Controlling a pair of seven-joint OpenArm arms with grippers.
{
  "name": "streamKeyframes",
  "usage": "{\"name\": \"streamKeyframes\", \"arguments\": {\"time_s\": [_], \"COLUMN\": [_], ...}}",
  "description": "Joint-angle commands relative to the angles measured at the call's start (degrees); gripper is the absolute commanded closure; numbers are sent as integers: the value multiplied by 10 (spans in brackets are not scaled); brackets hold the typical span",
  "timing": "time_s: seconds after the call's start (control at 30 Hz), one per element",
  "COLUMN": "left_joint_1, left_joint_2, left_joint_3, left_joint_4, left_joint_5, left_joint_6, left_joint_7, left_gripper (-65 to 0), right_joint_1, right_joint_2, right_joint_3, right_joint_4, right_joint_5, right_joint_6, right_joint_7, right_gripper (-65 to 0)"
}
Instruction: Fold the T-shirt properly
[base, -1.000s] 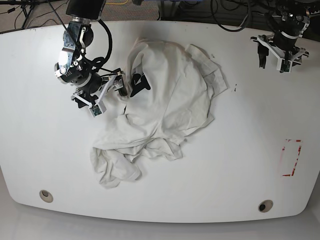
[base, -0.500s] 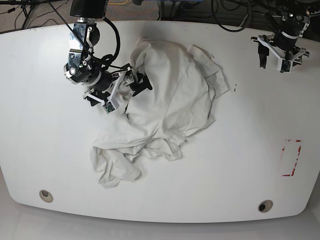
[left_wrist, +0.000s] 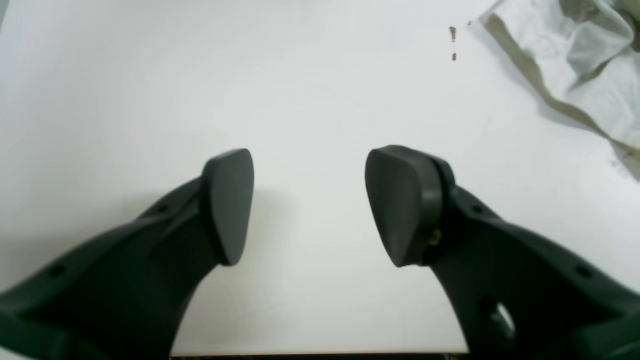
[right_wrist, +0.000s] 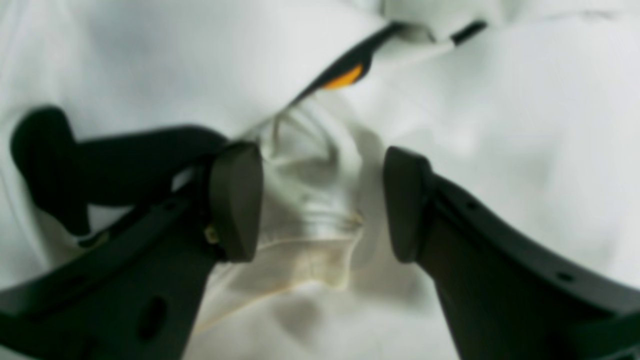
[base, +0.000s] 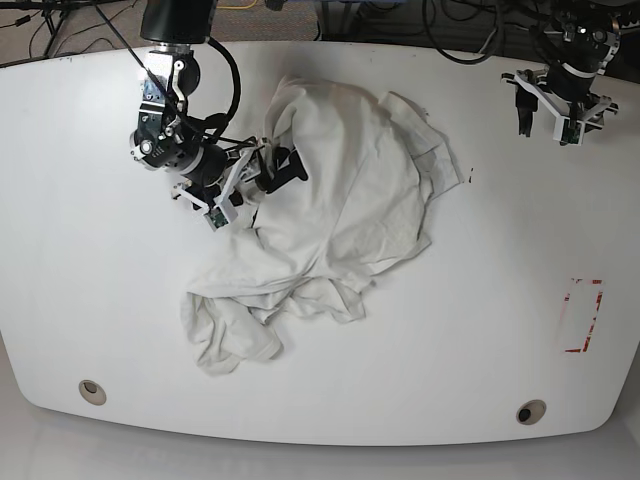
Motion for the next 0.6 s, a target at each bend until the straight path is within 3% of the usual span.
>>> {"name": "streamKeyframes", "arguments": {"time_s": [0.0,0.17,0.27,0.5,0.57], "left_joint_1": [2,1,-1,-21,-36], "left_joint_2": [-5,-5,-3,-4,-3], "left_joint_3": [-3,-1,2,37,48], "left_joint_4": [9,9,9,9,9], "left_joint_5": [-5,-9,-11,-24,-33], "left_joint_6": [1,1,1,-25,-35], "left_joint_7": [-12,-12,-12,11,32], "left_gripper": [-383,-383,-385,-386,-414], "right_joint_1": [-2,-13,-16,-29,-33], "right_joint_2": [1,1,1,1,1], "right_joint_3": [-1,-1,-1,-1,-1], "right_joint_4": [-1,1,9,51,66], "right_joint_5": [-9,-6,-9,-9,-9], "right_joint_6": [1,1,0,0,-1], "right_joint_7": [-7,-5,-5,-5,-6], "right_gripper": [-298,-136,-2,0,0]}}
